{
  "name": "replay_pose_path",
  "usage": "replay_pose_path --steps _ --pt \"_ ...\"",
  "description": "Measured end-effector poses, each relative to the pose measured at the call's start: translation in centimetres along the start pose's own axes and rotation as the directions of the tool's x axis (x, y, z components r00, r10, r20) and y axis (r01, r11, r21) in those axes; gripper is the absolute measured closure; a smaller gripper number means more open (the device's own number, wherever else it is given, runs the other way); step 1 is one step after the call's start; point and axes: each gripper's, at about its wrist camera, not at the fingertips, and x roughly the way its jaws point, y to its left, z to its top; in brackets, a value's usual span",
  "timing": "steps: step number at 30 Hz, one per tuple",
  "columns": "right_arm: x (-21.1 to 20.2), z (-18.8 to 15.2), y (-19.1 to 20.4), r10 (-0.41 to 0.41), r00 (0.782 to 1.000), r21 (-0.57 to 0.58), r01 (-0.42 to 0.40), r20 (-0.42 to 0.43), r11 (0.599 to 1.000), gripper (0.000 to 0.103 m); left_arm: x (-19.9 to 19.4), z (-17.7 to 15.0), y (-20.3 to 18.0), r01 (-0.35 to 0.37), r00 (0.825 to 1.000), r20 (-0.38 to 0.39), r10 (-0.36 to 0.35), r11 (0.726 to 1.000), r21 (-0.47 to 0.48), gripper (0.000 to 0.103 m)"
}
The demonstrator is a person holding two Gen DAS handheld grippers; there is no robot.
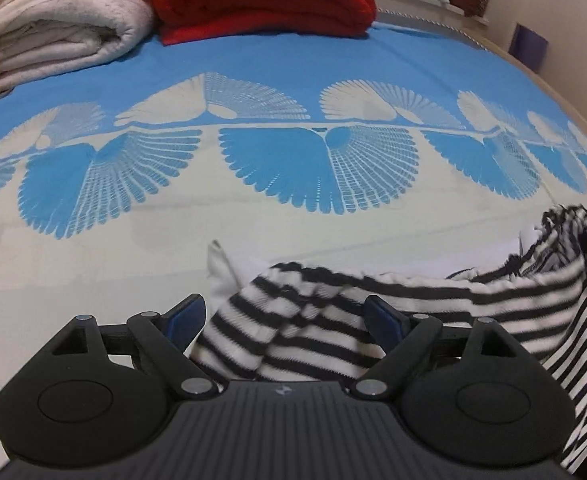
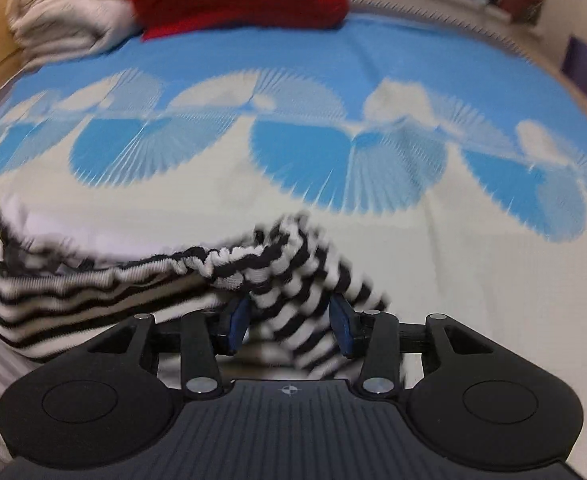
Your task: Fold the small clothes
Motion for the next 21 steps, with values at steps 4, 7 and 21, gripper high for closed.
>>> replay_pose_path --steps 4,7,21 --pt "2.3 1.2 0.4 -0.001 0.999 -0.055 -0.001 -0.035 0.998 0.058 1.1 0.4 0.0 -0.006 1.0 0.0 0.006 0.999 0.034 0.014" --pt "3.3 1.8 0.8 -0.018 0.999 -0.088 0.015 -0.037 0.996 0.058 1.9 0.7 0.9 0.01 1.0 0.0 -0.01 1.0 0.018 0.046" --pt "5.6 4.4 2.3 -0.051 0.998 -0.025 0.051 0.021 0.998 0.095 5.3 1.9 3.9 -0.078 0.996 -0.043 0.075 0.992 -0.098 0.08"
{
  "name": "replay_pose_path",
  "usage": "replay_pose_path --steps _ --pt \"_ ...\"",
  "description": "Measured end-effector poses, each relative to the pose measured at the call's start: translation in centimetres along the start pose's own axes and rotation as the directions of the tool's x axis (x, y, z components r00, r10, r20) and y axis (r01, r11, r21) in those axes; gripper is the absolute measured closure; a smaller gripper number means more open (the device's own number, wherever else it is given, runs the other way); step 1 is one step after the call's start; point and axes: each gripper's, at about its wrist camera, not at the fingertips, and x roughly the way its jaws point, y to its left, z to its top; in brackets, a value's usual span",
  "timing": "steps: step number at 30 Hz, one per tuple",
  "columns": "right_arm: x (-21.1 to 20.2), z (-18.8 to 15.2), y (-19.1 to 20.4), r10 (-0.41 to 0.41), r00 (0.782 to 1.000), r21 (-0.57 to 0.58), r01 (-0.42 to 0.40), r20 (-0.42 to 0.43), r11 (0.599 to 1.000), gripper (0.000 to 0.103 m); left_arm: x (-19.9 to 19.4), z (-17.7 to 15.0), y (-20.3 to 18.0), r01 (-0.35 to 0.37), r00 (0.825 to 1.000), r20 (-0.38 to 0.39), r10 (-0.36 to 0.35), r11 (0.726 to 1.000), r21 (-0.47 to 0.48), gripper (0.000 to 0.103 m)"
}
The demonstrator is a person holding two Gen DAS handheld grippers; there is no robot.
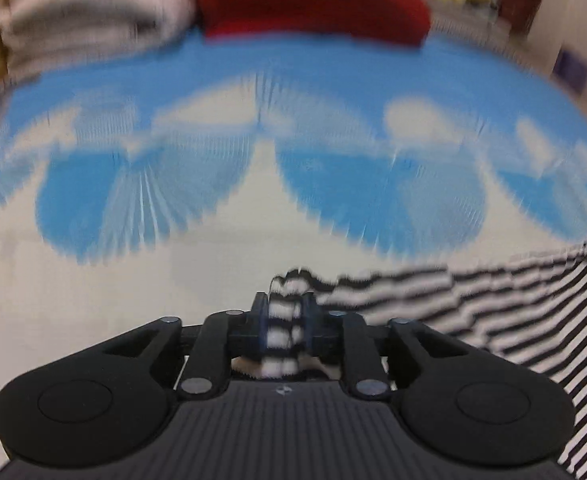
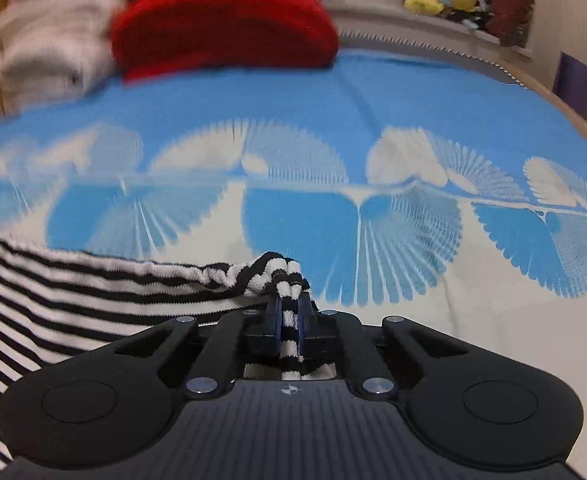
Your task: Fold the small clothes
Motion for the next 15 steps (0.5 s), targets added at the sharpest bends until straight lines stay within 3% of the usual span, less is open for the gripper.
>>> replay_pose_path --steps 2,5,6,10,11,15 --pt "1.6 -0.6 0.9 -0.03 0.998 -0.046 0.027 -0.063 0.999 0.086 0.9 -0.5 0.4 0.001 0.999 -0.052 -0.001 1.0 0.0 0.057" --pt "1.5 -0.7 0.9 -0.047 0.997 -0.053 0.043 -0.066 0.998 0.072 0.0 -0.2 1.9 0.018 0.998 -0.063 -0.022 0.998 -0.055 0.038" --pt "1.2 -0.5 0.5 -0.041 0.997 -0.029 0.039 -0.067 0.999 0.066 -0.4 -0.1 2.8 0.043 0.997 -0.065 -0.049 0.994 -0.1 0.036" --pt "-0.8 -0.2 -2.6 0.022 0.999 0.105 -0.02 -0.023 0.994 0.059 -1.7 0.2 5.9 0.122 0.991 -0.027 -0.133 0.96 -0.253 0.034" --pt "-1.3 -0.3 -3.3 0.031 0.999 0.13 -0.028 -0.014 0.991 0.053 -1.7 0.2 6.3 0.133 0.989 -0.03 -0.147 0.952 -0.277 0.034" --pt "-1.0 -1.2 -5.5 0.047 0.997 0.172 -0.037 -0.057 0.984 0.05 -0.9 0.4 5.9 0.141 0.983 -0.072 -0.169 0.947 -0.29 0.038"
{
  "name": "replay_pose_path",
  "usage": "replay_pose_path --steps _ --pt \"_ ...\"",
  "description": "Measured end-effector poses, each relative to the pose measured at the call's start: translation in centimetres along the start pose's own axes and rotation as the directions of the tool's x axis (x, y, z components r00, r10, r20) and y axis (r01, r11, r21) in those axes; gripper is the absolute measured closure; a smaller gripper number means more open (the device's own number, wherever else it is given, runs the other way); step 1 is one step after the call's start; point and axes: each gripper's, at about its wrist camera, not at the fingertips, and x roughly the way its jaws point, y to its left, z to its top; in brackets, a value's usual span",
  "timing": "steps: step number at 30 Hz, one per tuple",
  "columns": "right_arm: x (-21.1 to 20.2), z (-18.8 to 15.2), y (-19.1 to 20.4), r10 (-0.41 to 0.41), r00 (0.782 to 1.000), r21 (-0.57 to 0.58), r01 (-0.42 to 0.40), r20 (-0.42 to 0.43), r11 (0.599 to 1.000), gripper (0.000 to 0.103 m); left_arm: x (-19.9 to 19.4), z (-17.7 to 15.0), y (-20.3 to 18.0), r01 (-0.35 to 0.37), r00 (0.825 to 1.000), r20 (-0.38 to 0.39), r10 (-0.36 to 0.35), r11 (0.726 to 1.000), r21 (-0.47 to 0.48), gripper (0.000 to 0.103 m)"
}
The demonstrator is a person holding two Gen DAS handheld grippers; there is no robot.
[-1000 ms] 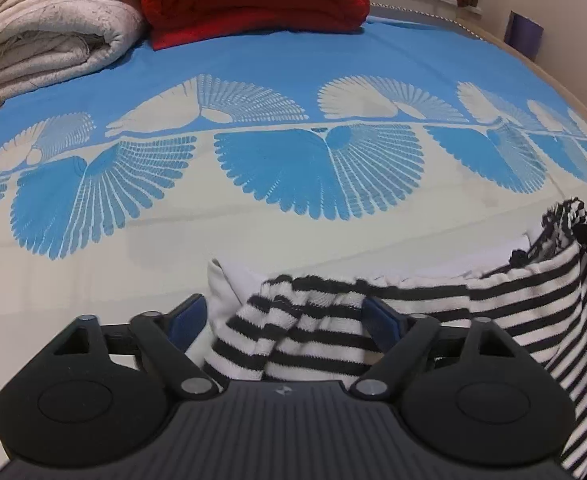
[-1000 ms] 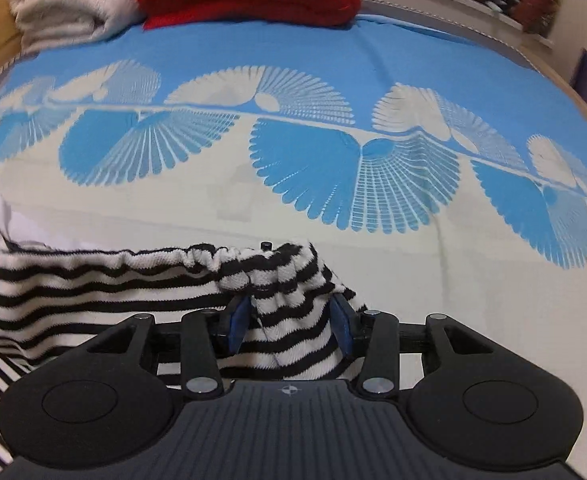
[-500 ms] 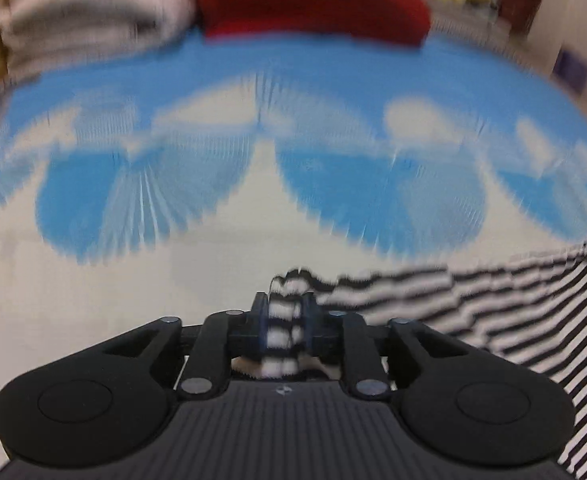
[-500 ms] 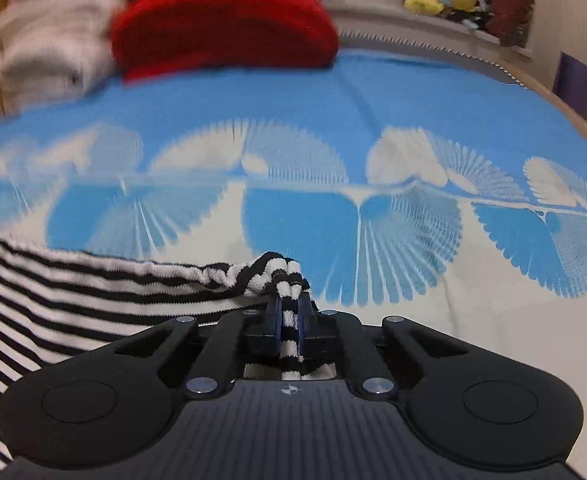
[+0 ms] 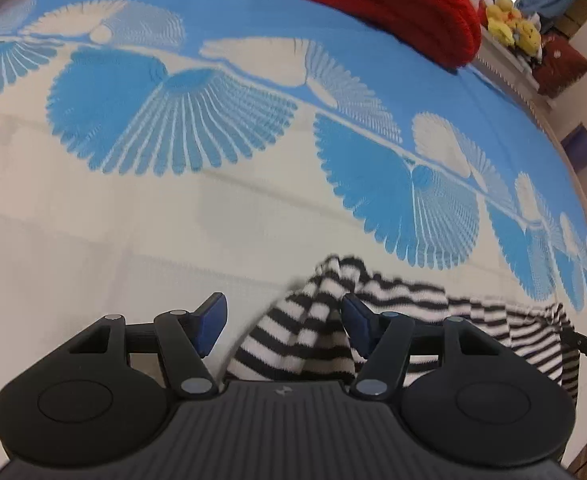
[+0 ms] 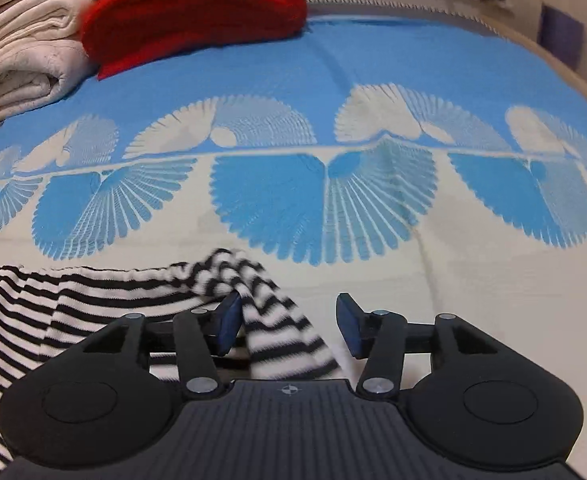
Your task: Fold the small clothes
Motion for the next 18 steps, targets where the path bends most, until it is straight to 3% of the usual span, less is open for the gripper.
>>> replay_pose_path --steps 1,2,3,4,5,7,8,10,12,14,16,18 --pt "0.5 -0.2 -0.2 -0.004 1.0 -0.002 0.004 -0.022 1.0 0.05 0.2 -0.3 -0.3 -0.005 1.0 -0.006 0.005 1.0 0.022 0.052" --pt "0.9 -0.4 -0.3 0.0 0.999 -0.003 -0.001 -0.042 1.0 0.052 0.4 -0.5 -0.7 -0.006 1.0 -0.009 0.007 0.999 0.047 0.082" --pt "1.2 -0.5 -0.3 0.008 0.999 -0.001 -0.008 -0.049 1.0 0.064 0.4 -0.5 -1.1 0.003 1.0 0.001 -0.003 0.998 0.066 0.095" --pt "1.3 -0.4 -0.3 0.026 0.999 0.005 -0.025 -0.046 1.0 0.075 0.2 -0.5 -1.2 -0.002 0.999 0.034 0.0 0.998 0.063 0.098" --pt "1.1 -0.2 -0.1 0.047 0.999 0.016 -0.047 -0.027 0.999 0.095 -0.7 -0.4 -1.3 -0.022 0.994 0.11 0.017 0.999 0.048 0.098" --pt "-0.1 0.3 0.3 0.026 0.997 0.032 -0.028 0.071 0.999 0.1 -2.1 -0.4 -1.7 -0.028 0.976 0.218 0.018 0.999 0.046 0.098" --pt "-0.6 0.6 0.4 0.01 0.993 0.04 -0.015 0.12 0.999 0.101 -2.2 -0.5 -2.1 -0.054 0.973 0.227 0.037 0.996 0.066 0.098" --pt "-0.4 0.7 0.7 -0.017 0.991 0.051 0.011 0.133 0.999 0.101 -0.5 -1.0 -2.7 -0.076 0.991 0.121 0.061 0.99 0.121 0.095" --pt "1.0 0.5 1.1 -0.056 0.997 0.028 0.055 0.06 0.998 0.1 0.9 -1.7 -3.0 -0.087 0.996 0.003 0.088 0.984 0.155 0.087" --pt "2.2 -0.1 1.3 -0.08 0.996 -0.007 0.08 -0.028 0.997 0.092 -0.1 -2.0 -3.0 -0.135 0.991 0.035 0.131 0.976 0.172 0.068" --pt "1.9 -0.6 1.4 -0.099 0.994 -0.021 0.098 -0.044 0.995 0.078 -2.2 -1.9 -2.4 -0.119 0.991 0.071 0.11 0.985 0.129 0.066" --pt "0.4 -1.2 1.0 -0.101 0.994 -0.006 0.1 -0.037 0.995 0.063 -4.4 -2.1 -1.3 -0.052 0.997 0.06 0.048 0.997 0.059 0.065"
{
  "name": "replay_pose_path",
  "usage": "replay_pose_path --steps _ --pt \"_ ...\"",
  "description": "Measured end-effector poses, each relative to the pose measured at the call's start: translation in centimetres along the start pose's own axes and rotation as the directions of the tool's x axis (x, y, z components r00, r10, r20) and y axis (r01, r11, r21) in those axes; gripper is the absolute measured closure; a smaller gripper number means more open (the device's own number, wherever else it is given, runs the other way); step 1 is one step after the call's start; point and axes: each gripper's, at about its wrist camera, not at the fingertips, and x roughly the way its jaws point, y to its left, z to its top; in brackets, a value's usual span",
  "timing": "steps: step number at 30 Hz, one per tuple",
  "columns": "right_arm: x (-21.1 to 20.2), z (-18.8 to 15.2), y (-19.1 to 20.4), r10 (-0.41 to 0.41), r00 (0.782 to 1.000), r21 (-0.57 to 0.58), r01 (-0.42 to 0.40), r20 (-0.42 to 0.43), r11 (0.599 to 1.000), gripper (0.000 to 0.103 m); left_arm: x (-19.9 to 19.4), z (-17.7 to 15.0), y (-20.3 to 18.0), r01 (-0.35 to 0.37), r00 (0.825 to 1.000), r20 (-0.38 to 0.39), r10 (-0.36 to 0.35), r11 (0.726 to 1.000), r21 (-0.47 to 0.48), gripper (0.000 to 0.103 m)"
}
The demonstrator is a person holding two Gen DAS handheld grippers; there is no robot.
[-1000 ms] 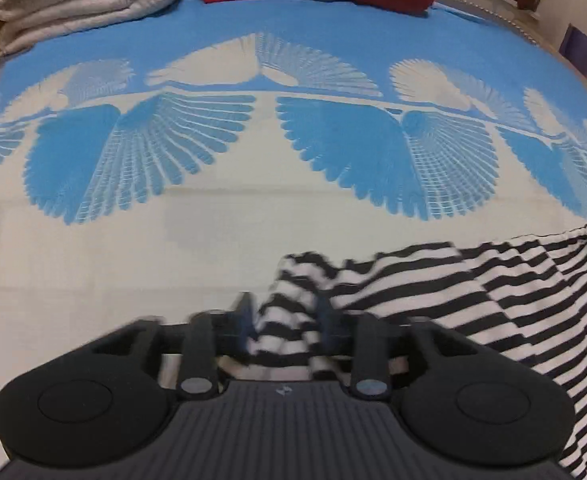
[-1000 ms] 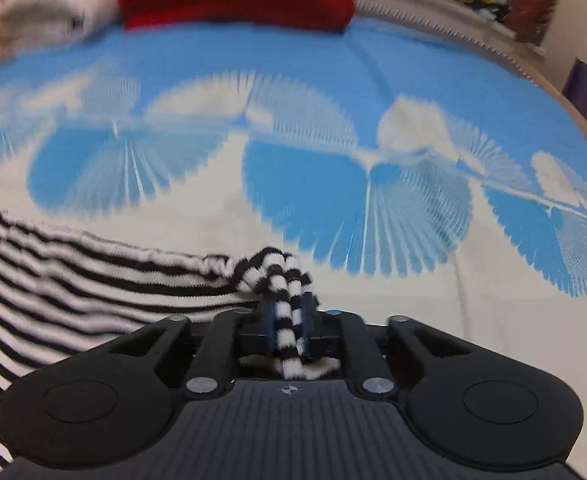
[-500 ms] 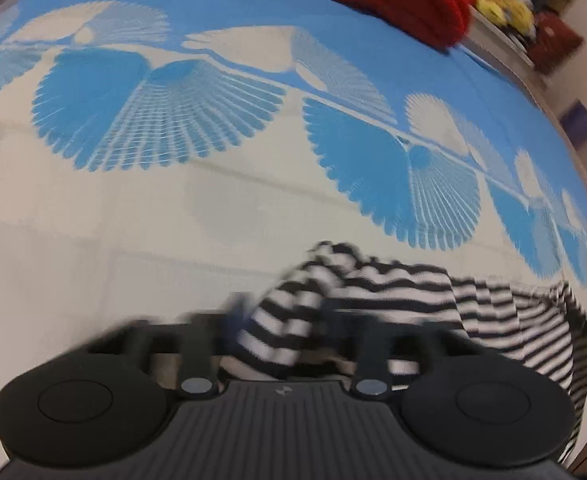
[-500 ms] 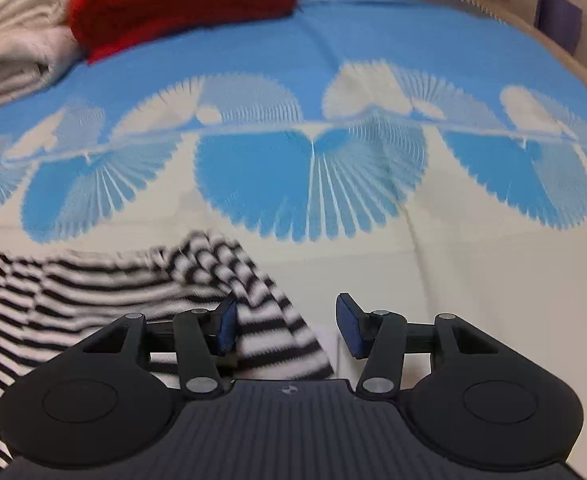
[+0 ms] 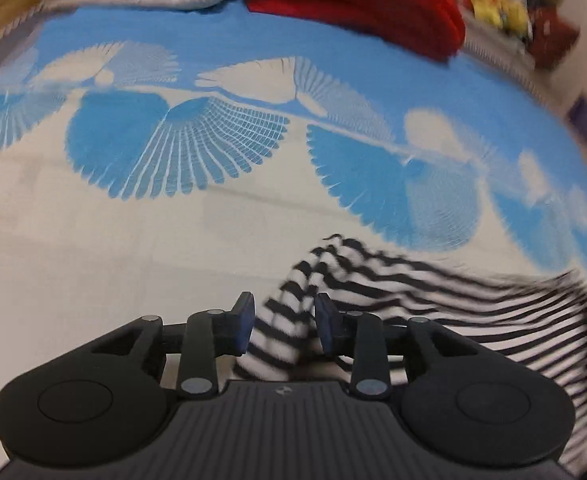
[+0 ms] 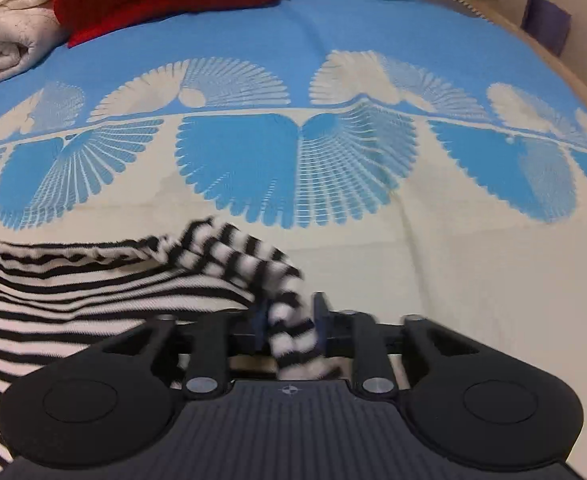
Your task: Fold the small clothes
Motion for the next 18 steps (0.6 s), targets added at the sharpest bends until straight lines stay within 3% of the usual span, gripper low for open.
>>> replay_pose_path --steps 4,7,10,13,15,16,18 --pt "-3.3 -1.6 -3.0 0.068 0.997 0.072 -0.066 -0.035 0.995 0.062 -3.6 -0.9 1.7 0.0 0.996 -0.085 -0.008 0.996 -0.09 0.064" --pt "-6.0 -2.9 -5.2 0.13 0.989 0.149 -0.119 -0.063 0.982 0.062 -6.9 -2.9 3.4 0.069 0.994 -0.071 -0.083 0.982 -0.177 0.056" --pt "-8.3 -5.2 -6.7 0.171 0.982 0.195 -0.153 -0.078 0.969 0.061 -8.4 -6.1 4.9 0.09 0.99 -0.085 -0.114 0.966 -0.244 0.055" --pt "-8.7 -7.6 -7.5 0.196 0.976 0.249 -0.167 -0.098 0.954 0.059 -6.7 -9.4 5.7 0.053 0.983 -0.159 -0.095 0.966 -0.252 0.055" --pt "-7.9 -9.5 -8.0 0.218 0.967 0.313 -0.167 -0.134 0.935 0.058 -5.1 -11.3 6.2 -0.015 0.965 -0.256 -0.056 0.964 -0.267 0.057" --pt "-7.3 -10.5 -8.4 0.242 0.954 0.357 -0.167 -0.176 0.919 0.059 -4.9 -11.6 6.3 -0.048 0.964 -0.265 -0.026 0.962 -0.269 0.057" --pt "-6.9 -11.3 -8.5 0.27 0.939 0.403 -0.167 -0.213 0.9 0.059 -5.5 -11.4 5.9 -0.03 0.976 -0.217 -0.022 0.972 -0.232 0.056"
